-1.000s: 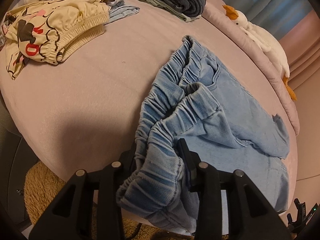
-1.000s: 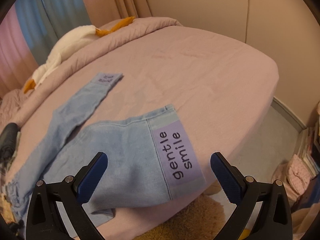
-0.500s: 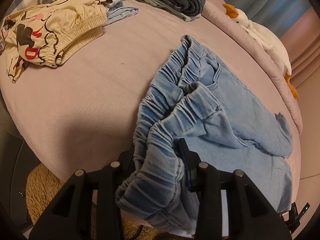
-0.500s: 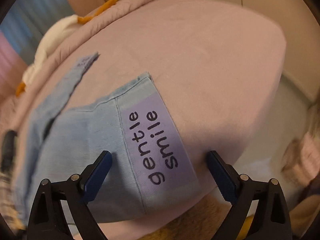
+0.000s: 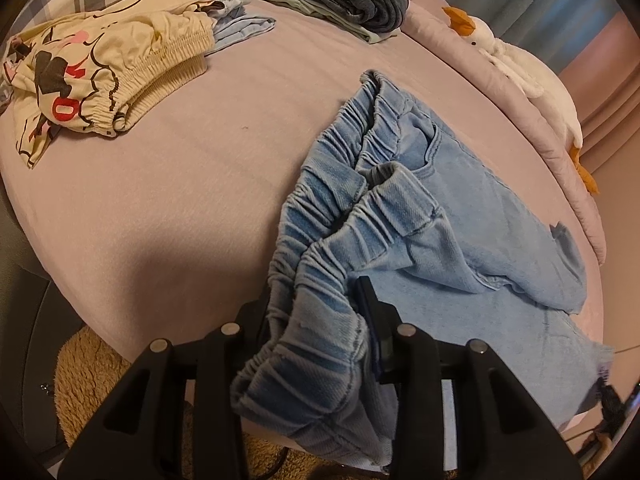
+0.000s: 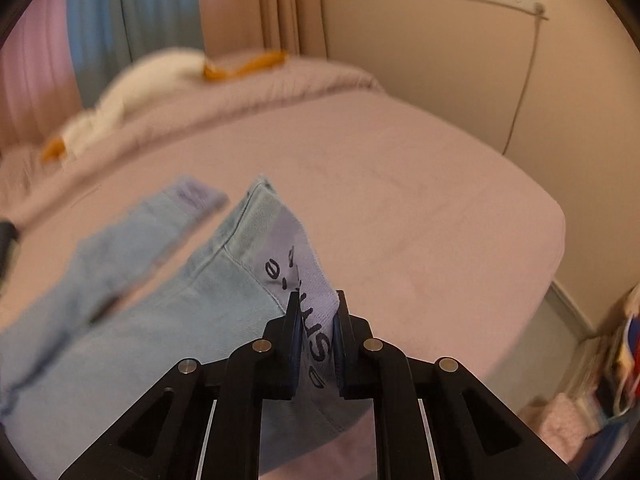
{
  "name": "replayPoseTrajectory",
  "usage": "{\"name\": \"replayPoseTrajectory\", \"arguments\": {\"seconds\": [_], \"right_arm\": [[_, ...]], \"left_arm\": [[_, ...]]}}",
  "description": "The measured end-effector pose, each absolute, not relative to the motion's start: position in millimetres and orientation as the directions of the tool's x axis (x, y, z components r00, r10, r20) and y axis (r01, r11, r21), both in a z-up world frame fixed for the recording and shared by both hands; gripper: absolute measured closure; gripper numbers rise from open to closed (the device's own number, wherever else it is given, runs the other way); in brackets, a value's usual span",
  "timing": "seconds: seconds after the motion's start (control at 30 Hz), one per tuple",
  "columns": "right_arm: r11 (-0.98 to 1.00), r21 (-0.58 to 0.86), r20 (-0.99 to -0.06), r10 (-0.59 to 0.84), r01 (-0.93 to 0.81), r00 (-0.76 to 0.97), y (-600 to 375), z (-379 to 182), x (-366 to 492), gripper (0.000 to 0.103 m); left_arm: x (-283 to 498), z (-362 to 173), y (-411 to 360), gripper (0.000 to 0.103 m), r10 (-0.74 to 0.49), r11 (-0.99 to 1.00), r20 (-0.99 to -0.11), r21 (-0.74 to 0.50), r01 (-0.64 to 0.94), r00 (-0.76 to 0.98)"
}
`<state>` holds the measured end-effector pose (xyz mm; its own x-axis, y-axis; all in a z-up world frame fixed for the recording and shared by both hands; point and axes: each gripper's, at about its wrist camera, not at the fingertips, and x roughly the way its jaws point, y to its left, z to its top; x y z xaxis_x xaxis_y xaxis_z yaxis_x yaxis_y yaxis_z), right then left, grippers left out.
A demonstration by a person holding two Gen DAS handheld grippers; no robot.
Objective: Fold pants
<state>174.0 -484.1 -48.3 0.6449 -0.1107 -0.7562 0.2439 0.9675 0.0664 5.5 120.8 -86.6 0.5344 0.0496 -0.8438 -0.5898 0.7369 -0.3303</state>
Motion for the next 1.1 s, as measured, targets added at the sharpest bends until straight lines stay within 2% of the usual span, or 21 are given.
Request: {"name": "replayPoseTrajectory", "arguments": {"seconds": [0.1, 0.13, 0.2, 0.3, 0.47, 0.53, 0.6, 0.63, 0.67, 0.7, 0.8, 0.83, 0.9, 0.97, 1.1], "right_arm": [[0.968, -0.023, -0.832, -0.157, 0.250, 0.531, -476.4, -99.2, 192.5, 0.091], [0.965, -0.022, -0.820, -0.166, 0.260, 0.548, -475.8, -108.6, 191.8, 0.091], [0.958, -0.021, -0.794, -0.190, 0.286, 0.577, -475.5, -105.2, 186.3, 0.091], [0.944, 0.000, -0.814, -0.191, 0.330, 0.548, -476.6, -98.7, 190.9, 0.091], [0.947, -0.084, -0.802, -0.250, 0.311, 0.543, -470.7, -86.3, 191.0, 0.088], [0.939, -0.139, -0.808, -0.291, 0.314, 0.512, -465.7, -90.4, 189.8, 0.079], [0.931, -0.173, -0.803, -0.323, 0.322, 0.501, -465.2, -87.3, 184.5, 0.057], [0.933, -0.166, -0.798, -0.318, 0.320, 0.513, -465.1, -83.3, 181.5, 0.050], [0.938, -0.146, -0.790, -0.302, 0.315, 0.533, -465.0, -76.9, 177.7, 0.039], [0.942, -0.127, -0.785, -0.287, 0.311, 0.549, -466.6, -71.0, 171.9, 0.033], [0.953, -0.040, -0.773, -0.220, 0.300, 0.595, -468.3, -50.0, 162.4, 0.029], [0.954, -0.007, -0.770, -0.197, 0.301, 0.607, -467.9, -41.8, 160.7, 0.027], [0.954, 0.033, -0.760, -0.171, 0.299, 0.628, -460.9, -29.2, 164.1, 0.018], [0.959, 0.083, -0.741, -0.123, 0.271, 0.660, -446.2, -18.1, 163.3, 0.018], [0.968, 0.223, -0.698, 0.076, 0.115, 0.712, -411.0, 3.6, 170.9, 0.017]], "left_arm": [[6.1, -87.5, 121.3, 0.065, 0.049, 0.738, -0.846, -0.328, -0.590, 0.532], [6.8, -87.9, 121.0, 0.064, 0.052, 0.739, -0.847, -0.324, -0.591, 0.528], [8.3, -88.0, 119.6, 0.064, 0.063, 0.746, -0.850, -0.308, -0.591, 0.523], [8.6, -87.6, 119.4, 0.064, 0.070, 0.748, -0.850, -0.302, -0.592, 0.522], [3.4, -86.0, 122.9, 0.060, 0.053, 0.729, -0.851, -0.325, -0.603, 0.523], [0.9, -81.0, 124.1, 0.055, 0.044, 0.720, -0.856, -0.331, -0.610, 0.516], [-3.2, -70.8, 124.2, 0.051, 0.063, 0.715, -0.857, -0.319, -0.622, 0.512], [-5.7, -63.7, 124.2, 0.046, 0.087, 0.712, -0.854, -0.307, -0.631, 0.513], [-9.2, -53.1, 124.5, 0.042, 0.124, 0.709, -0.849, -0.287, -0.644, 0.514], [-12.8, -41.9, 124.2, 0.032, 0.162, 0.704, -0.842, -0.267, -0.658, 0.514], [-27.0, 0.4, 118.1, 0.011, 0.249, 0.708, -0.753, -0.287, -0.645, 0.609], [-29.6, 8.5, 114.9, 0.008, 0.244, 0.717, -0.727, -0.311, -0.624, 0.642], [-26.1, 18.5, 104.6, 0.006, 0.181, 0.741, -0.682, -0.379, -0.554, 0.709], [-11.5, 16.5, 90.2, 0.006, 0.082, 0.772, -0.671, -0.425, -0.473, 0.737], [16.8, -7.3, 61.8, 0.008, -0.052, 0.817, -0.690, -0.444, -0.366, 0.722]]}}
